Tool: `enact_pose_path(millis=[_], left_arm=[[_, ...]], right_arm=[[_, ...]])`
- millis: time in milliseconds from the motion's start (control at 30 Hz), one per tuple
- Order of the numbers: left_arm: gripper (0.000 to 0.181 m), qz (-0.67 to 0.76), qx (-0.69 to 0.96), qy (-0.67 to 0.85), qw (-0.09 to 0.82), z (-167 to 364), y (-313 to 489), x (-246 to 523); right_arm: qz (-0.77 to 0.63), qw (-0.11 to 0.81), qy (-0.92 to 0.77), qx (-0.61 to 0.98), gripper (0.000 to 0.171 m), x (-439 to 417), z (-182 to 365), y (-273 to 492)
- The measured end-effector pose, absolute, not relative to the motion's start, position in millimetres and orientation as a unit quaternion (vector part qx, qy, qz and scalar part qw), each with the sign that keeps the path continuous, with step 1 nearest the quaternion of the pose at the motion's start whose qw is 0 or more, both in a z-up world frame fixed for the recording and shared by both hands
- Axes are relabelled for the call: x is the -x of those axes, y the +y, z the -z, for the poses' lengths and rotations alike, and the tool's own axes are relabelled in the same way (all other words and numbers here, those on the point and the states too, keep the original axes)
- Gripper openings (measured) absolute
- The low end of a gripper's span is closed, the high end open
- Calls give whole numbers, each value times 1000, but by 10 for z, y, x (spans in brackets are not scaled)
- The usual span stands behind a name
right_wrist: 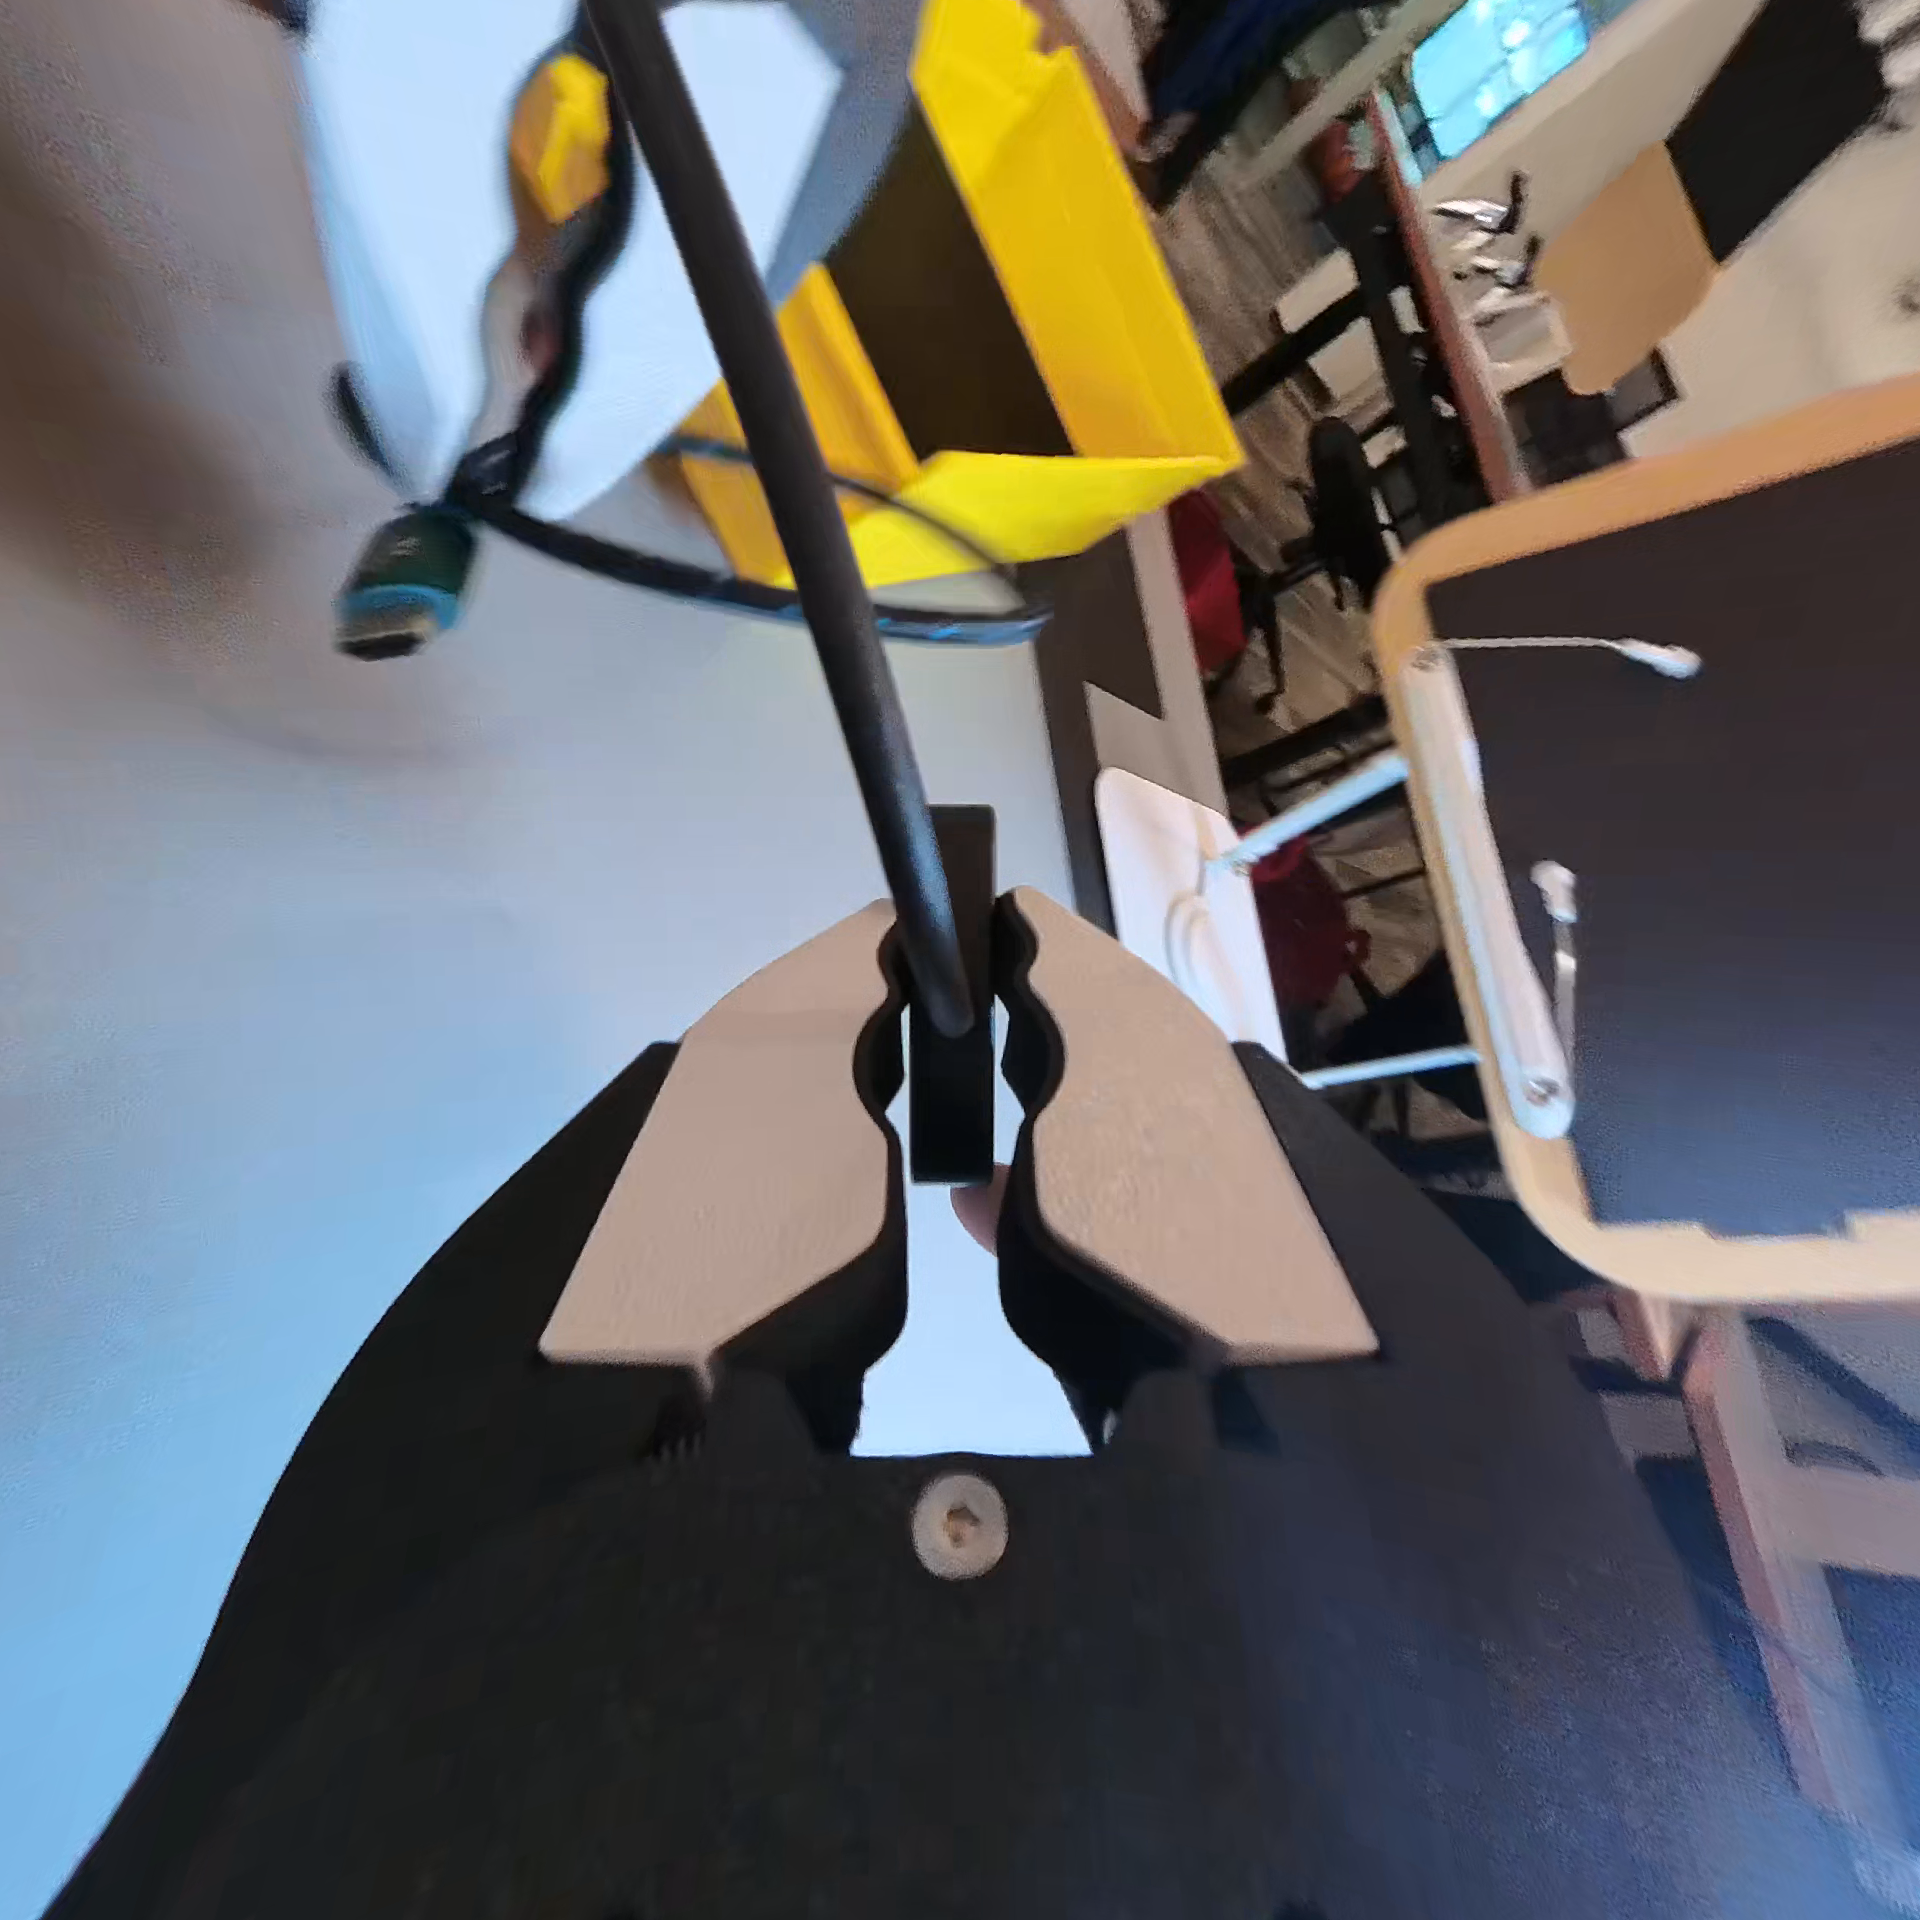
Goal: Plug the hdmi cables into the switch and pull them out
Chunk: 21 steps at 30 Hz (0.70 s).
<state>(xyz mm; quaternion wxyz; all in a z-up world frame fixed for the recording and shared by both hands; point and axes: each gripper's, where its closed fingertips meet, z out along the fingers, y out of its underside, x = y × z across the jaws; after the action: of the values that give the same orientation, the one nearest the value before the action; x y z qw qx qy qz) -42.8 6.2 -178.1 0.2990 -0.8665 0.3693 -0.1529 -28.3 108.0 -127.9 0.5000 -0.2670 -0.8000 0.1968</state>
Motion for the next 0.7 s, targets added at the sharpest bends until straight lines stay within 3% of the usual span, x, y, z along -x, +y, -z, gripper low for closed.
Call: enact_pose_path(millis=[133, 300, 467, 633, 700], left_arm=[[20, 79, 875, 368, 303, 1967, 286, 487], [24, 48, 854, 399, 330, 1822, 298, 396], [30, 19, 831, 476, 286, 2039, 217, 177], [47, -25, 845, 492, 210, 2484, 253, 255], [43, -48, 847, 487, 210, 2528, 318, 321]], right_arm=[[-176, 541, -766, 298, 14, 151, 1028, 1364], [-163, 566, -747, 309, 15, 104, 909, 1496], [-172, 573, -735, 320, 15, 42, 848, 1578], [-188, 588, -715, 327, 15, -43, 700, 1641], [-196, 591, -710, 328, 15, -60, 661, 1646]])
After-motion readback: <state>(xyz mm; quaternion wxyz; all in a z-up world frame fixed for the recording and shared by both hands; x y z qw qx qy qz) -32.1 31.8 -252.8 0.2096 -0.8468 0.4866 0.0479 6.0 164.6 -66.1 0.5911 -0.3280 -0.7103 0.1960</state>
